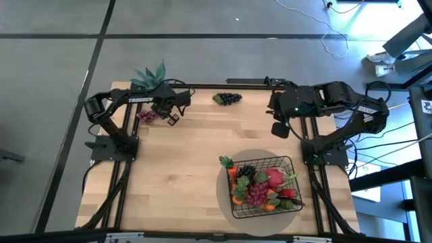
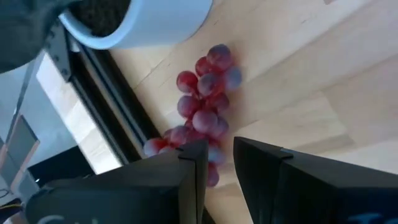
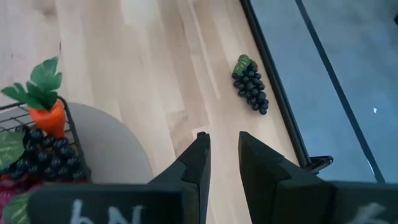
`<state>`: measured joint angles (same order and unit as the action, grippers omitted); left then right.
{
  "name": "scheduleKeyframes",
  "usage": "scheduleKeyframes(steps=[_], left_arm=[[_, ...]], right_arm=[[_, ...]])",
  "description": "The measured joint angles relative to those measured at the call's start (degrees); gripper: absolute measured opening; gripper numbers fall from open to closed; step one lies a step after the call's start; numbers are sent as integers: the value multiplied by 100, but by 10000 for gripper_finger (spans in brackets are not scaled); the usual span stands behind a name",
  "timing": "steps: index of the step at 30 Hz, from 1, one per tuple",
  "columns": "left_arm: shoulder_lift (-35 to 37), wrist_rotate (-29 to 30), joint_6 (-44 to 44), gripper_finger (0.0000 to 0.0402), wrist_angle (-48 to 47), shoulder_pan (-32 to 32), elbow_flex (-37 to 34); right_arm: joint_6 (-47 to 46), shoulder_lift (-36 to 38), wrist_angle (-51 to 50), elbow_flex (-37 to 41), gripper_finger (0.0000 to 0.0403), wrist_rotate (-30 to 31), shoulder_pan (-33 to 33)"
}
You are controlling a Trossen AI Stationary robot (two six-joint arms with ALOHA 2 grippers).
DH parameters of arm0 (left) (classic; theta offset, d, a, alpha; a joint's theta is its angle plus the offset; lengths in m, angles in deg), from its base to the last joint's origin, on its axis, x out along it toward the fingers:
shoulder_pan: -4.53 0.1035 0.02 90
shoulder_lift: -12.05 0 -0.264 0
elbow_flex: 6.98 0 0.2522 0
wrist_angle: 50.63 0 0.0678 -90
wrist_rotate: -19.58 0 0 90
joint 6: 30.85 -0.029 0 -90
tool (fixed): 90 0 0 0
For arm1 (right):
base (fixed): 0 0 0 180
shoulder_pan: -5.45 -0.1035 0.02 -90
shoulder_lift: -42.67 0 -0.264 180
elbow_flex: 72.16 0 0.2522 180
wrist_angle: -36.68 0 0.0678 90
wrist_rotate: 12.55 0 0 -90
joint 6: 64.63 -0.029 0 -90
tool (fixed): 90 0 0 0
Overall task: Build produce basket
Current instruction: Put the top left grapes into the wire basket
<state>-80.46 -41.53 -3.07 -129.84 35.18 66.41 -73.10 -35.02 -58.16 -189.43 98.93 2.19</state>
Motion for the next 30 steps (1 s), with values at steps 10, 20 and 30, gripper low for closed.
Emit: scheduleKeyframes(steps=[10, 20, 30], left_arm=[[0, 35, -151, 69, 741, 204, -665], [0, 53, -440, 69, 1062, 200, -836], [72, 618, -251, 69, 259, -166, -808]], right_arm=[[-8, 0, 60, 0, 69, -6, 330], [-24, 0, 70, 0, 69, -11, 577], [-20, 0, 70, 0, 69, -57, 719]])
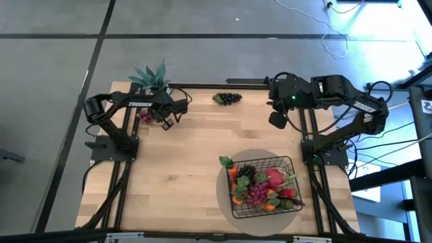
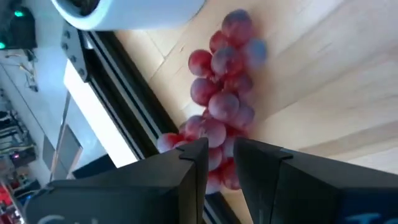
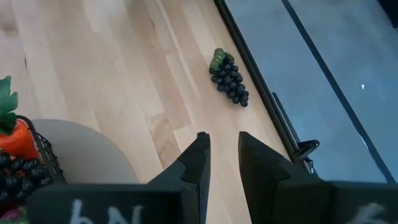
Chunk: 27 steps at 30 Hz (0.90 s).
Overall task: Build produce basket
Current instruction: Put the top left grapes into the wire basket
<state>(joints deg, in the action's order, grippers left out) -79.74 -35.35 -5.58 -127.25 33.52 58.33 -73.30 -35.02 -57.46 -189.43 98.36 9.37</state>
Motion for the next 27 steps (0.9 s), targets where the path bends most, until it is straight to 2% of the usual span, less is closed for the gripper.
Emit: scheduleKeyframes(steps=[20, 27], left_arm=[[-13, -11, 108, 69, 462, 380, -366], [-13, -17, -188, 60, 481, 389, -396]], right_arm=[[22, 0, -2, 0, 69, -164, -2], [22, 0, -2, 0, 69, -160, -2]])
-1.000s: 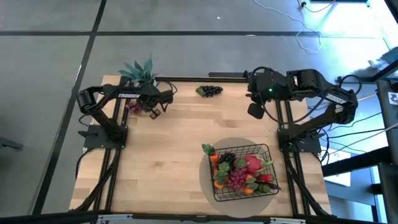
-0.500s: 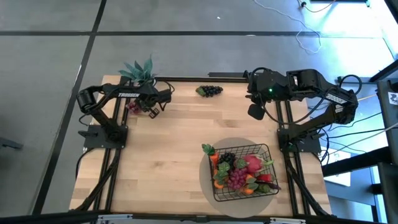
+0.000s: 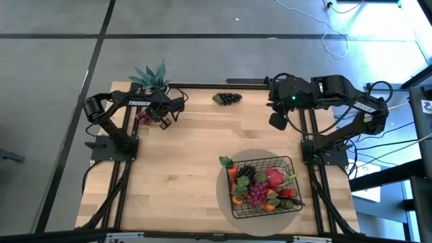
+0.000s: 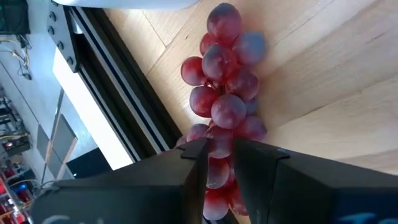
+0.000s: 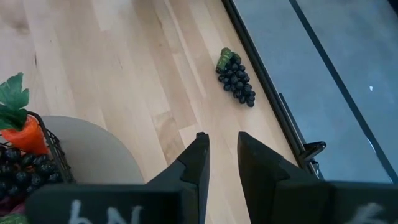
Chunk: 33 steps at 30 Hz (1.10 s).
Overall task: Build produce basket
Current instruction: Put the top left grapes into the wire basket
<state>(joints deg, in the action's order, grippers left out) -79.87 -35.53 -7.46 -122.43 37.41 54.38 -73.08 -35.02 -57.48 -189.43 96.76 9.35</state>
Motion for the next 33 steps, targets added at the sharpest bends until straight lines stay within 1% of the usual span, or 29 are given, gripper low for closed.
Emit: scheduleKeyframes(steps=[5, 6, 12, 20, 25, 29, 33], left_arm=[[0, -28, -259, 11, 4, 0, 0], [0, -68, -305, 7, 5, 0, 0], [0, -254, -452, 2, -14, -72, 21], [242, -670, -461, 0, -304, -613, 359], [578, -898, -431, 0, -439, -1000, 767], [784, -940, -409, 0, -744, -1318, 1324], [859, -942, -402, 0, -872, -1687, 2002]], right_arm=[[-2, 0, 0, 0, 69, 2, 0], [-2, 0, 0, 0, 69, 0, 0], [-2, 0, 0, 0, 69, 0, 0], [17, 0, -25, 0, 69, 0, -2], [273, 0, -26, 0, 69, -2, -2], [462, 0, -26, 0, 69, -21, -2], [599, -2, -24, 0, 69, -465, -2]])
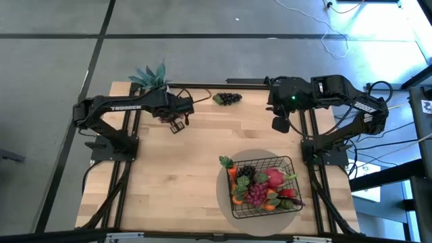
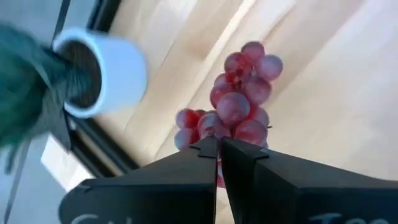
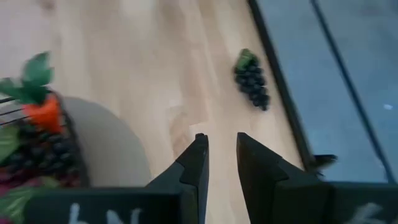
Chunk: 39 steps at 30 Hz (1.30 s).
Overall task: Build produce basket
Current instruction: Put the top left grapes into the wire basket
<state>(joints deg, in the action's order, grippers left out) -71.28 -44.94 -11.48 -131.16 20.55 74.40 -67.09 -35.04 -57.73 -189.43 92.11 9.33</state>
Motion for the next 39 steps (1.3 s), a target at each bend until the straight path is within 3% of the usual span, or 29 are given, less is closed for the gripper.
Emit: scheduleKeyframes(steps=[7, 16, 28, 34, 39], left_arm=[[-9, -14, -49, 0, -62, -663, 1412], [-9, -20, -102, 0, 540, -1563, 2735], [-337, -534, -1169, 0, 3195, -2702, 2900], [-830, -1397, -1876, 0, 4350, -2977, 2917], [-1161, -2122, -2219, 0, 4626, -3111, 2898]], right_arm=[[17, 0, -136, 0, 69, -617, 0], [299, 0, -157, 0, 69, -735, 0], [1034, 0, -405, 0, 69, -1490, 1], [1196, -4, -487, 2, 69, -1484, 2], [1180, -2, -507, 4, 69, -1487, 2]])
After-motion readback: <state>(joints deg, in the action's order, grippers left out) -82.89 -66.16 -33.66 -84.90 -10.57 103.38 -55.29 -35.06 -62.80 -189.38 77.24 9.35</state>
